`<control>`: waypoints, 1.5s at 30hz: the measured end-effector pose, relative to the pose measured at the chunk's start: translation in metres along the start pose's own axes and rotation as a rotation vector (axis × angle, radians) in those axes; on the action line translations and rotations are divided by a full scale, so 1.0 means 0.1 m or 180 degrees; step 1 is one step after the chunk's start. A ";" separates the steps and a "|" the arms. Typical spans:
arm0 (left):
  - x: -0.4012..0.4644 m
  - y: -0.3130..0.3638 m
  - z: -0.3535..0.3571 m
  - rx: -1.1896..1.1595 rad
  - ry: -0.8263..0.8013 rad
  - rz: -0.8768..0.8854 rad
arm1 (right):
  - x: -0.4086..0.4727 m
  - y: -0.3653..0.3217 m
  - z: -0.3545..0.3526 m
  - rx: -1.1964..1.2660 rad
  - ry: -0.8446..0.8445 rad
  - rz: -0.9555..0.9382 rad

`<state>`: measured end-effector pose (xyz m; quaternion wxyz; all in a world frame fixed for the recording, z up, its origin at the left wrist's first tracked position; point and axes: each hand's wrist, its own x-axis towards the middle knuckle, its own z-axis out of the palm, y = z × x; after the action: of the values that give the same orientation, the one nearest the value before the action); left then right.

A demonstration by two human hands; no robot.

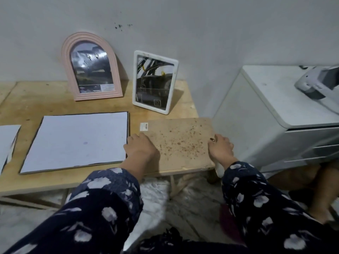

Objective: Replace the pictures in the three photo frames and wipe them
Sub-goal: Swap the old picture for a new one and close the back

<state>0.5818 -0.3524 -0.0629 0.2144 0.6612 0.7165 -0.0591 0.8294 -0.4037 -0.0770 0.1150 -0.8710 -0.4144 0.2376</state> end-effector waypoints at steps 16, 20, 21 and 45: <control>0.14 0.08 0.09 -0.1322 0.0714 -0.0438 | 0.31 0.05 0.04 0.2357 -0.0016 0.0849; 0.18 -0.16 -0.06 -0.1824 0.0922 -0.0320 | 0.20 -0.14 0.07 0.2256 0.0126 0.0694; 0.18 -0.25 -0.11 -0.1898 0.0957 -0.0305 | 0.15 -0.23 0.09 0.2238 0.0112 0.0664; 0.68 -3.02 -0.94 -0.2134 0.0876 -0.0366 | -0.82 -2.53 1.54 0.1590 -0.0070 0.0118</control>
<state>0.2637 -0.2914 -0.0643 0.3171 0.5146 0.7542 0.2566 0.5373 -0.3079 -0.0832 0.3179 -0.8203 -0.3280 0.3442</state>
